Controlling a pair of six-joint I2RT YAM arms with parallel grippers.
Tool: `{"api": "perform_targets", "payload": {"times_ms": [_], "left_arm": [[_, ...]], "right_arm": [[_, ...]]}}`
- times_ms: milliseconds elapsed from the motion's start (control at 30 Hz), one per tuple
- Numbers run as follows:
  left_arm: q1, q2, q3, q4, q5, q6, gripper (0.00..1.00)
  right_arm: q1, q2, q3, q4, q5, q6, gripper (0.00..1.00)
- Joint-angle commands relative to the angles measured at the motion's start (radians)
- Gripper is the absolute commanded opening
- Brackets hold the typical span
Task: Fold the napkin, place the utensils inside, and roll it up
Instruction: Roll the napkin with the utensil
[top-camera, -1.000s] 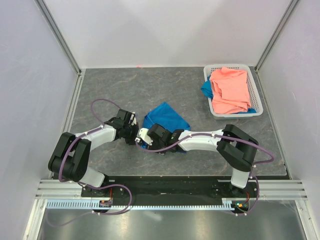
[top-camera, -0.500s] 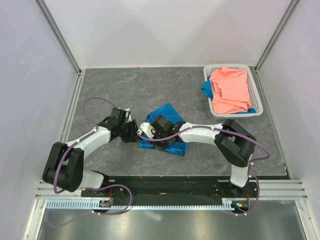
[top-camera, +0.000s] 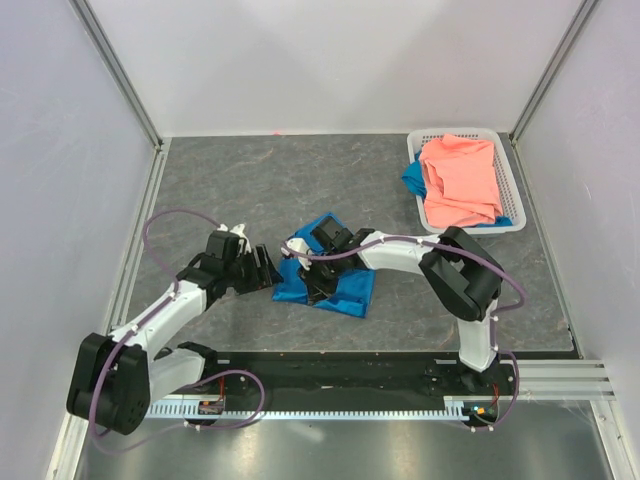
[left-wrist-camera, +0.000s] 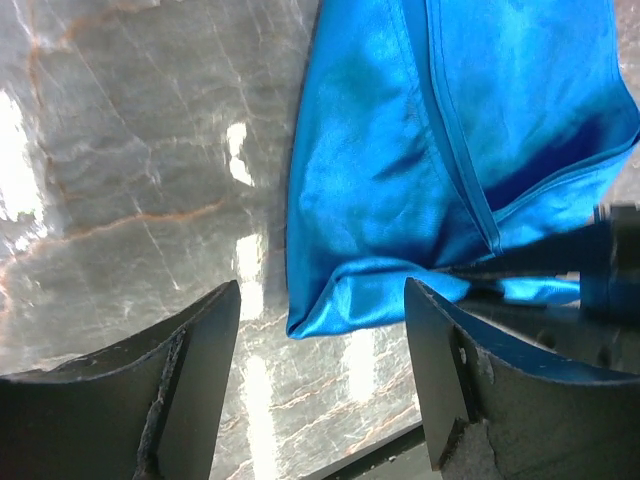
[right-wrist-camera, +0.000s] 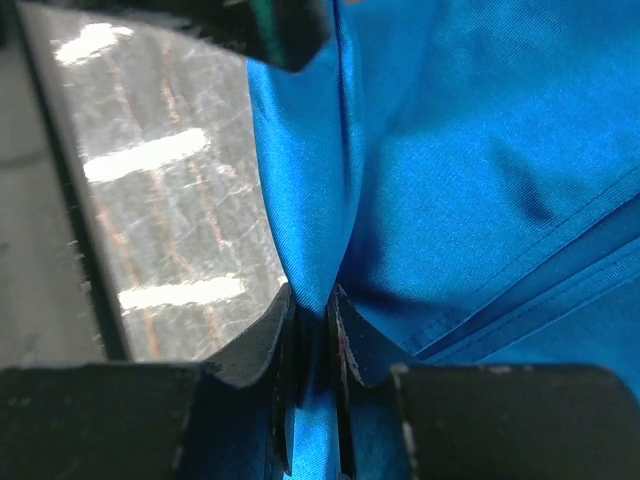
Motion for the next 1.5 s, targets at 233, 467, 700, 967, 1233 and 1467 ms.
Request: {"api": "perform_targets", "payload": {"times_ms": [233,467,700,967,1233,1467], "left_arm": [[0.005,0.004,-0.089,0.108,0.092,-0.113,0.71],[0.005,0.050,-0.082,0.114,0.098,-0.119,0.63],[0.004,0.097,-0.086,0.140,0.146,-0.133,0.55],[-0.023,0.141,-0.117,0.192,0.194,-0.170,0.54],[-0.047,0.167,-0.151,0.198,0.189,-0.188,0.35],[-0.065,0.215,-0.154,0.203,0.178,-0.173,0.02]], "right_arm": [[-0.095,0.231,0.110,-0.301,-0.342,-0.047,0.13],[-0.142,0.296,0.162,-0.350,-0.415,-0.067,0.12],[-0.173,0.348,0.208,-0.396,-0.438,-0.087,0.11],[-0.188,0.363,0.225,-0.404,-0.445,-0.089,0.10],[-0.188,0.363,0.239,-0.404,-0.435,-0.080,0.09],[-0.190,0.330,0.265,-0.401,-0.391,-0.052,0.13]]}}
